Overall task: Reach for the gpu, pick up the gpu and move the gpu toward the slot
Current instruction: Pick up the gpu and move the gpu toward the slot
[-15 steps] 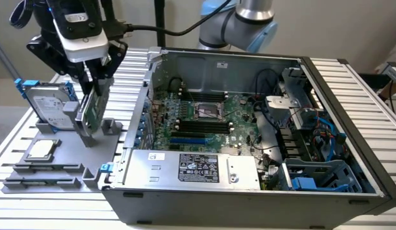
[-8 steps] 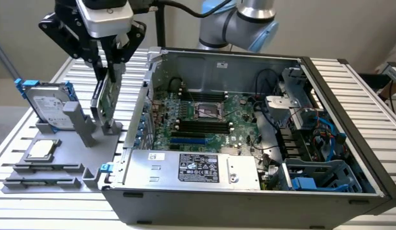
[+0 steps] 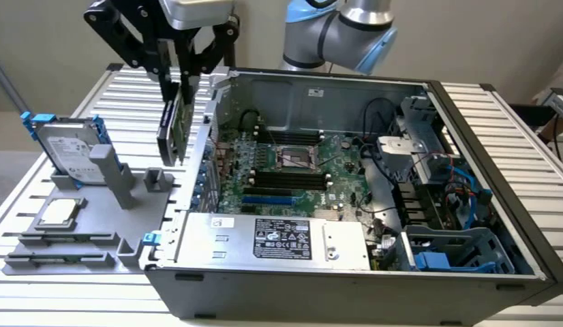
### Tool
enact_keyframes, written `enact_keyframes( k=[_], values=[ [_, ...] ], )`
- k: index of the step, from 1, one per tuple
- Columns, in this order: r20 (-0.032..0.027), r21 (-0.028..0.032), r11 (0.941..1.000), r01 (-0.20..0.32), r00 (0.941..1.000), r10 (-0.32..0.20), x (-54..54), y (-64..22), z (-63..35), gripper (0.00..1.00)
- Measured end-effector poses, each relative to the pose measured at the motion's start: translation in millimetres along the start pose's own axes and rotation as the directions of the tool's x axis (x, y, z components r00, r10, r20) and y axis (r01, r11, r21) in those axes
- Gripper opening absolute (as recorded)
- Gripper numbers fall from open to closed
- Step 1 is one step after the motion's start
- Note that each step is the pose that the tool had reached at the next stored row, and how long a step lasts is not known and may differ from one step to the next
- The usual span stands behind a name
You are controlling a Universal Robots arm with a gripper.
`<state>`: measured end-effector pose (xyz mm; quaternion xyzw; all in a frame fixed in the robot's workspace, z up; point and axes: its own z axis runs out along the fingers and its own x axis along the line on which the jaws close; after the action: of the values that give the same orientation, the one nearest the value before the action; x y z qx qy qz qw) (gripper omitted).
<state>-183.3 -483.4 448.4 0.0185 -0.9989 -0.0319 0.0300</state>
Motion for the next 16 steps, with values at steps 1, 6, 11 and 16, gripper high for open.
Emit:
enact_keyframes(
  k=[1,6,11,16],
  values=[
    [0.0001,-0.0019,1.0,0.0,1.0,0.0,-4.3,-0.2,-0.3,0.26],
    [0.0002,-0.0057,1.0,0.0,1.0,0.0,-27.2,-1.0,-1.8,0.26],
    [0.0002,-0.0056,1.0,0.0,1.0,0.0,-49.7,-1.2,-2.7,0.26],
    [0.0002,-0.0056,1.0,0.0,1.0,0.0,-72.9,1.5,-1.6,0.26]
  ],
)
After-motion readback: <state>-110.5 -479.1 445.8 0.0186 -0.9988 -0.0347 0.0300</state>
